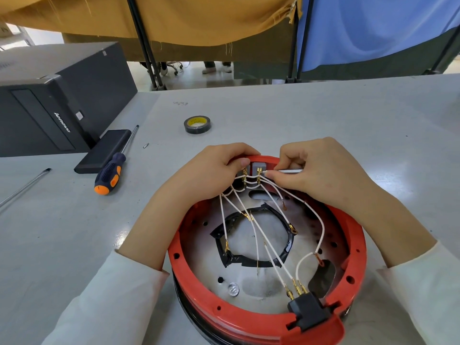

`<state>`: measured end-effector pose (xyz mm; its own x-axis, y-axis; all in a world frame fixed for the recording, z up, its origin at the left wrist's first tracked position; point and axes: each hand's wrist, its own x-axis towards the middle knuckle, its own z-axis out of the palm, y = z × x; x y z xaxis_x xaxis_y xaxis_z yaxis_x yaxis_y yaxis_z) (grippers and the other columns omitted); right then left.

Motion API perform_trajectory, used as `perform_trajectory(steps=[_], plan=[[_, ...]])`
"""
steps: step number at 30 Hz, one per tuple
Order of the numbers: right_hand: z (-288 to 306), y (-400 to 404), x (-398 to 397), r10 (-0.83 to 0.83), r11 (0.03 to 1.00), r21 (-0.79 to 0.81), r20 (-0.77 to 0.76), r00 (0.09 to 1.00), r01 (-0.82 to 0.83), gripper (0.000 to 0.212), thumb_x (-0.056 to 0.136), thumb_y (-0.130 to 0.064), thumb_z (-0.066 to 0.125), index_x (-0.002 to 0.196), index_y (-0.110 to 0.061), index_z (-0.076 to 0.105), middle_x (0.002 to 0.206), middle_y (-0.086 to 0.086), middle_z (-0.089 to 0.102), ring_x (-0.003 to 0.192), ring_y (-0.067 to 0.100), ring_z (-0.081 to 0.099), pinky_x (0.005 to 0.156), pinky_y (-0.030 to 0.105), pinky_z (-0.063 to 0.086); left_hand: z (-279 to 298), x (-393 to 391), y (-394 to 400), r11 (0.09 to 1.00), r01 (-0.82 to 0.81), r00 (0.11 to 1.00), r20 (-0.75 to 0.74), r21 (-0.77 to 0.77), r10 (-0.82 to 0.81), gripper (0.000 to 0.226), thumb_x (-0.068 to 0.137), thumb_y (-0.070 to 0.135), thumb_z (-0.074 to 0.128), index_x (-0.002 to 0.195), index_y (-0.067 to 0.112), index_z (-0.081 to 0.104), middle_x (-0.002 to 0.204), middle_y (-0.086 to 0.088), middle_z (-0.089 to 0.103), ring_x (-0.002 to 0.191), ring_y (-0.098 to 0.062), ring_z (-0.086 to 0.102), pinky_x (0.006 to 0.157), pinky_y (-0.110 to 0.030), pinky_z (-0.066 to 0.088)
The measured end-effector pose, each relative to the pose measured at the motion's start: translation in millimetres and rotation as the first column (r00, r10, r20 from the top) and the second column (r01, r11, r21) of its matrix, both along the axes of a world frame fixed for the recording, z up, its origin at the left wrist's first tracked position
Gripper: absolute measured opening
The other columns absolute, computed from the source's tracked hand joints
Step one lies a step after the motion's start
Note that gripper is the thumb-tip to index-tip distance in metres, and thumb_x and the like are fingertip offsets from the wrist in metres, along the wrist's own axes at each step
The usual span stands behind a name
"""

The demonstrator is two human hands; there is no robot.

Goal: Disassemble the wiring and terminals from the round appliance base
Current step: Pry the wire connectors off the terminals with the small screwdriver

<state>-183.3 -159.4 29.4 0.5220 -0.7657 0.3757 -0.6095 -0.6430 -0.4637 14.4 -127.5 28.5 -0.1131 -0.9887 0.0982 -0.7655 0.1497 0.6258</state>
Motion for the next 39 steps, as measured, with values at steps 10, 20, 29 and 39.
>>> perform_trajectory(steps=[10, 20, 29, 39], plan=[[0.7, -0.1, -0.9, -0.053, 0.998, 0.023, 0.029, 0.998, 0.053, 0.024, 0.076, -0.037, 0.072, 0.061, -0.021, 0.060, 0.052, -0.012, 0.051, 0.054, 0.008, 0.044, 0.049, 0.017, 0.030, -0.8, 0.5, 1.9, 1.000, -0.004, 1.000, -0.008, -0.004, 0.004, 0.028, 0.098, 0.023, 0.046, 0.118, 0.035, 0.060, 0.110, 0.013, 0.065, 0.102, -0.006, 0.057, 0.093, -0.024, 0.042], [0.5, -1.2, -0.7, -0.037, 0.999, 0.025, 0.039, 0.999, 0.036, 0.024, 0.075, -0.038, 0.072, 0.061, -0.022, 0.062, 0.045, -0.002, 0.048, 0.052, 0.011, 0.042, 0.049, 0.019, 0.029, -0.6, 1.1, 0.8, 1.000, -0.002, 1.000, -0.002, 0.001, 0.002, 0.028, 0.098, 0.024, 0.046, 0.118, 0.037, 0.060, 0.111, 0.015, 0.064, 0.104, -0.004, 0.056, 0.093, -0.022, 0.041], [1.8, -1.8, -0.9, -0.014, 1.000, 0.017, 0.012, 1.000, 0.014, 0.024, 0.075, -0.040, 0.071, 0.062, -0.022, 0.062, 0.047, 0.000, 0.051, 0.052, 0.012, 0.041, 0.048, 0.021, 0.028, 0.2, 1.2, 0.6, 1.000, 0.005, 1.000, 0.003, -0.008, -0.005, 0.028, 0.098, 0.023, 0.046, 0.117, 0.036, 0.061, 0.109, 0.016, 0.065, 0.102, -0.003, 0.057, 0.093, -0.024, 0.043], [2.9, -4.3, -2.0, 0.001, 1.000, 0.025, 0.024, 1.000, -0.002, 0.024, 0.074, -0.039, 0.072, 0.059, -0.023, 0.061, 0.048, 0.002, 0.055, 0.053, 0.014, 0.044, 0.051, 0.028, 0.034, 1.0, 0.2, 0.8, 1.000, 0.017, 1.000, -0.005, -0.008, -0.017, 0.028, 0.097, 0.020, 0.047, 0.114, 0.037, 0.062, 0.106, 0.015, 0.066, 0.099, -0.006, 0.059, 0.092, -0.027, 0.044]])
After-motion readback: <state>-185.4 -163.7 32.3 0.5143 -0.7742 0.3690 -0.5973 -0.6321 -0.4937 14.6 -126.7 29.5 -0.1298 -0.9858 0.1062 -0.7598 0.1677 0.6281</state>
